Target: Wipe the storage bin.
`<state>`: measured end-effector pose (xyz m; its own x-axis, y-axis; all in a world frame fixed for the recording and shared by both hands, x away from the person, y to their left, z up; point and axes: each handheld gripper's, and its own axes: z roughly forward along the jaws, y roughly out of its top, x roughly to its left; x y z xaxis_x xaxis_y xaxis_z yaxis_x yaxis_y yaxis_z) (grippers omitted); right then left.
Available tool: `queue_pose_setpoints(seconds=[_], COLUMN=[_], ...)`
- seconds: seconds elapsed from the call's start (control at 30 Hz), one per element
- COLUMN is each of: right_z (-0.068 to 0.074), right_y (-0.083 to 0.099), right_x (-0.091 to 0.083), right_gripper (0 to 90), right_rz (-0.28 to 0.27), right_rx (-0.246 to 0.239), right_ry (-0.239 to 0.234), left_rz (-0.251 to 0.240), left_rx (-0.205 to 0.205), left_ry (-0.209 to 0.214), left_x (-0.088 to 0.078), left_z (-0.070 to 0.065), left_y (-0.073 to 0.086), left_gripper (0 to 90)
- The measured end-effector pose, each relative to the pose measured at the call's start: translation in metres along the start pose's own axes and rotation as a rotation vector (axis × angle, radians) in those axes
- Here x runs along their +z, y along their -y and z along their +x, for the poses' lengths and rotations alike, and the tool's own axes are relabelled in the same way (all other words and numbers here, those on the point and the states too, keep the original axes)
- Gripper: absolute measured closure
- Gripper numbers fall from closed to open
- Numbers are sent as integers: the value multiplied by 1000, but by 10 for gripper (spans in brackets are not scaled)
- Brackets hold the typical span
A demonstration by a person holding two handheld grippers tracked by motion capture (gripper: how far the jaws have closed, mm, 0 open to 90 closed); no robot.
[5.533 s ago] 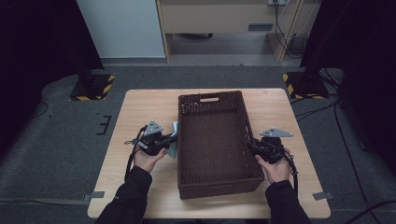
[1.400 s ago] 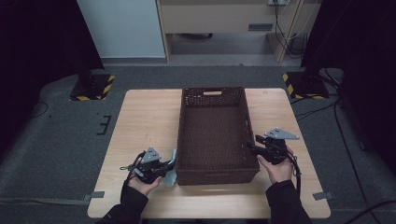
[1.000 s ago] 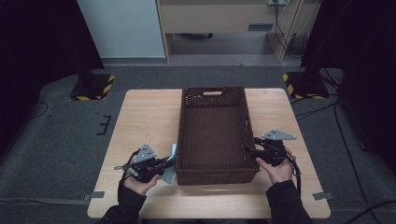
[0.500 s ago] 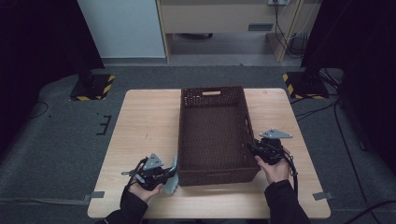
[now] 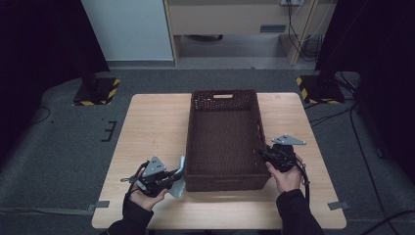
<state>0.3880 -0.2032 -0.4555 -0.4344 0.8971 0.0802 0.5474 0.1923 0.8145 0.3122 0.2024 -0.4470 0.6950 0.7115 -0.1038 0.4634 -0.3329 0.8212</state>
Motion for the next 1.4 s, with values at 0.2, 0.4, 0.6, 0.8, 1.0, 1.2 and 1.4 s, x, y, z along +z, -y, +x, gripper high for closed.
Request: queue_pose_setpoints(seconds=[0.2,0.4,0.6,0.8,1.0,1.2,1.4], right_z=[-2,-7,-11,-8,-10,-11,-10], right_y=[-1,5,11,9,7,9,11], right_x=[-9,-22,-20,-18,-20,-20,-16], right_gripper=[510,420,368,348,344,336,316], right_rz=[-52,-72,-75,-70,-77,-68,-45], right_rx=[-42,-58,-50,-60,-52,-58,-71], right_ry=[-28,-55,-73,-84,-87,-85,-85], left_rz=[23,111,77,-20,-30,60,120], left_rx=[-2,-24,-38,-47,-50,-78,-85], left_ry=[-1,-3,-9,1,-11,-5,-6], left_x=[-8,15,11,-9,-13,5,16], left_z=[-7,-8,-12,-18,-22,-23,-23], left_y=[10,33,29,13,13,28,38], left_gripper=[819,819,820,819,820,821,820])
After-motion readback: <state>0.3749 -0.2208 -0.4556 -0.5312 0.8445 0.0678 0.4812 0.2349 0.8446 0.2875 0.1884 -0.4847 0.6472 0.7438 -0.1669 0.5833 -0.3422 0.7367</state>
